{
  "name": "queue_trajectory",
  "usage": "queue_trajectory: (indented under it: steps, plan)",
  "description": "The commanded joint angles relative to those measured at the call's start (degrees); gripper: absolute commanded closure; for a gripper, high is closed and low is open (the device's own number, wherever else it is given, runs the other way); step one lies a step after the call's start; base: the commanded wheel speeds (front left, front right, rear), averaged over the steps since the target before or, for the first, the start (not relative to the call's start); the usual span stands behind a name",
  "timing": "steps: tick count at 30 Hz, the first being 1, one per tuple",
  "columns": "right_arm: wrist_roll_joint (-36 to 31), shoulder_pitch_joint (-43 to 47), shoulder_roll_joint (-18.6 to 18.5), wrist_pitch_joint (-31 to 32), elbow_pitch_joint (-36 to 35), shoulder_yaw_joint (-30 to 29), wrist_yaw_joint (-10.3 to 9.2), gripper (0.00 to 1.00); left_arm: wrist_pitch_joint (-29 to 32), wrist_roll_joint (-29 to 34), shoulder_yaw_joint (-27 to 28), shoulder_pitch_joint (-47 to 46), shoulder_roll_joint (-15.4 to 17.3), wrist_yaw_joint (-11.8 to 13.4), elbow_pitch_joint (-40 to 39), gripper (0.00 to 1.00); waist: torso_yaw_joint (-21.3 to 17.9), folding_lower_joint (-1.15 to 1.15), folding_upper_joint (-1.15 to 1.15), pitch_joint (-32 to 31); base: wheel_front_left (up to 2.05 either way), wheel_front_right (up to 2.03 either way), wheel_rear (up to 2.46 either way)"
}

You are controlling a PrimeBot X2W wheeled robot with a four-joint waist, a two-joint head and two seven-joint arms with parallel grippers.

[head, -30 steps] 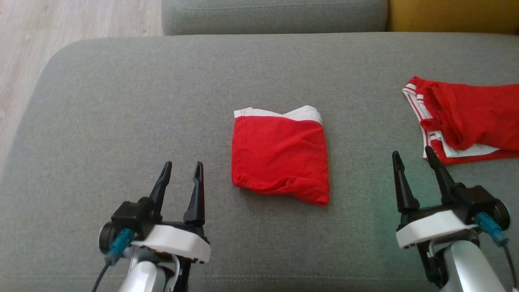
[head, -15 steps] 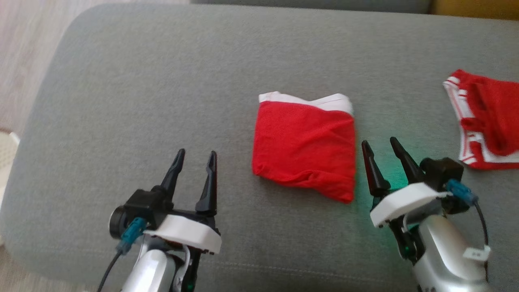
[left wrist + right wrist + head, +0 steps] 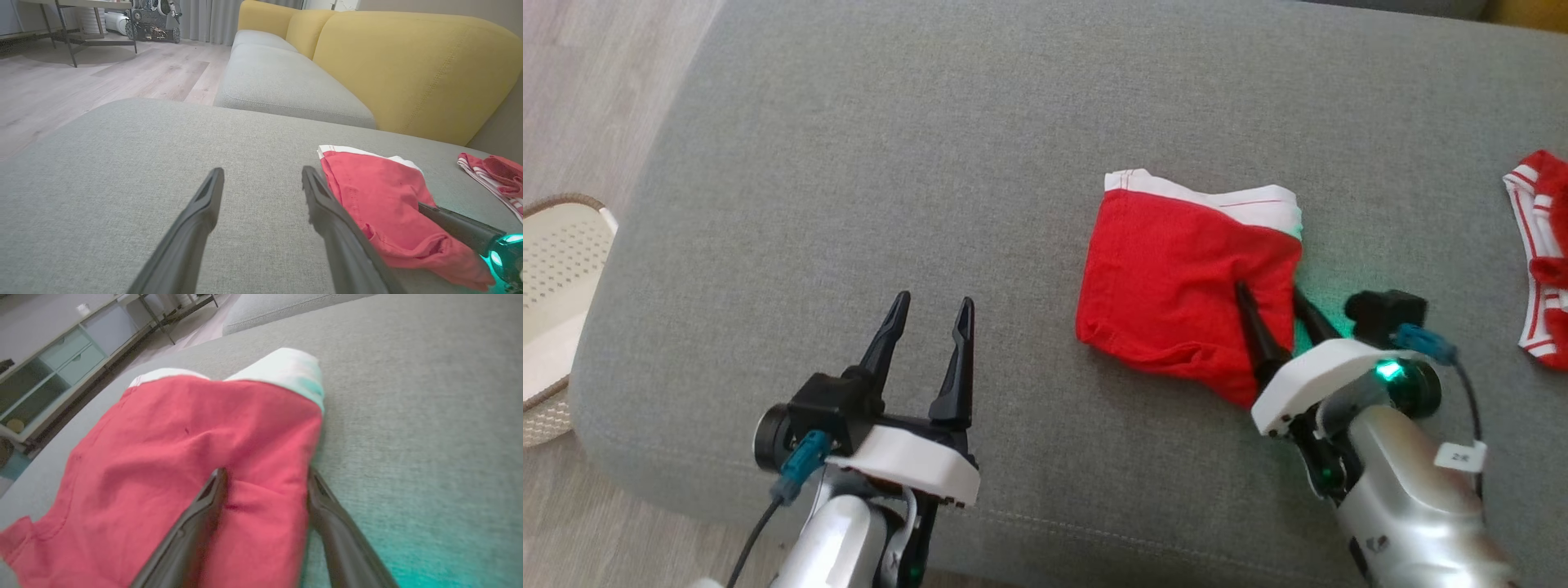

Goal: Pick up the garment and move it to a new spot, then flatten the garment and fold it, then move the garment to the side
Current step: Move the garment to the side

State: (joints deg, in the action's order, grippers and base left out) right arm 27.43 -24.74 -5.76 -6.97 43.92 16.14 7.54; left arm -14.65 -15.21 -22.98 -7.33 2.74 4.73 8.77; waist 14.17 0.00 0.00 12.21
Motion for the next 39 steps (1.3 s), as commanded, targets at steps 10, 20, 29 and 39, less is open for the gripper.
queue_trajectory:
  steps: [10,20,29,39]
  plan:
    - [-14.6,-4.9,-5.4,-7.2,2.7,6.5,-0.05,1.00,-0.3,0.3,1.9,-2.1,0.1,0.5,-1.6,0.00,-3.1,0.00,0.00,-1.1,0.00,0.00,0.00]
    - [-24.6,-9.9,-17.6,-7.4,-3.0,11.6,-0.05,1.00,-0.3,1.3,2.1,-4.5,0.1,-0.2,-2.2,0.00,-10.6,0.00,0.00,1.2,0.00,0.00,0.00]
    - [-18.7,-18.9,-34.0,-1.8,-6.9,19.2,-0.05,1.00,-0.3,3.2,1.8,-9.3,0.1,-1.7,-2.0,0.00,-16.4,0.00,0.00,7.2,0.00,0.00,0.00]
    - [-12.7,-24.1,-44.6,4.7,-7.2,21.6,-0.05,1.00,-0.3,4.0,1.0,-13.3,0.1,-2.3,-1.7,0.00,-17.9,0.00,0.00,12.2,0.00,0.00,0.00]
